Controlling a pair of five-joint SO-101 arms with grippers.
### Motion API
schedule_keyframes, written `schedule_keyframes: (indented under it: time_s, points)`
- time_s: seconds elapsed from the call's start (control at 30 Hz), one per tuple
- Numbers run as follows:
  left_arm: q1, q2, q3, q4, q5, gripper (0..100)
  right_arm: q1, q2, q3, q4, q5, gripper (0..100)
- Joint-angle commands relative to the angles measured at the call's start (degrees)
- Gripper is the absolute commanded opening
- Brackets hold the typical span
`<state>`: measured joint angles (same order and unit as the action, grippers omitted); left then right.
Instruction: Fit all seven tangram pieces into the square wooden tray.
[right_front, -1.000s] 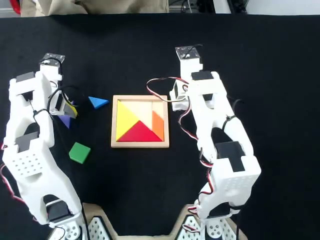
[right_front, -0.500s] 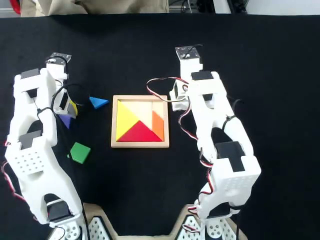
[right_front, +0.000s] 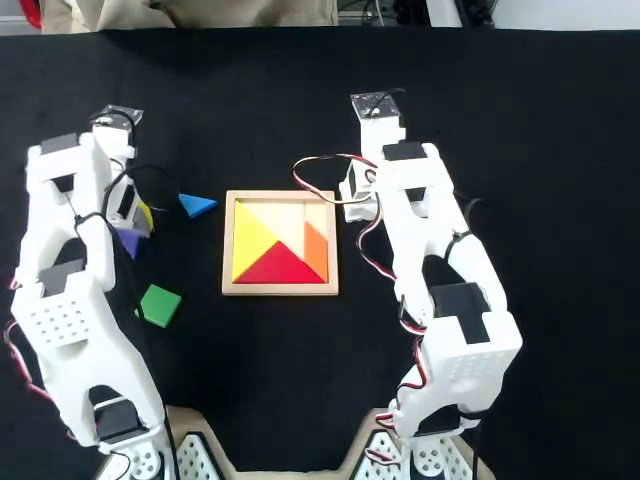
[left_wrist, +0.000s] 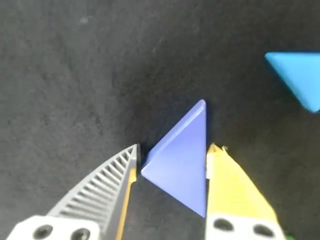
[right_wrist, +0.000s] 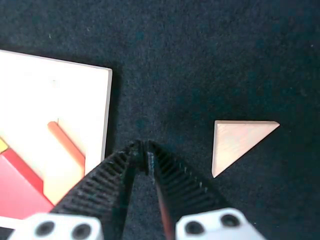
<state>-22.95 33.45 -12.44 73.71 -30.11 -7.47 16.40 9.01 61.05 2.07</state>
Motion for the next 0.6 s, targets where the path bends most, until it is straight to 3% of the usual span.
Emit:
schedule_keyframes:
  time_s: [0.0,0.27,0.57]
  points:
    - [1.80,-8.18,-5.85,5.10,-4.04,16,0.53,-0.75,-3.12,-0.44,0.62,1.1]
    - [12.18,-16.97,-6.73,13.63,-25.41,16,7.74,-0.57,-6.46,-0.88,0.18,1.1]
    - [35.74,-18.29,-7.60,6.77,-26.73,17,24.62,-0.22,-7.08,-6.86,-9.93,1.1]
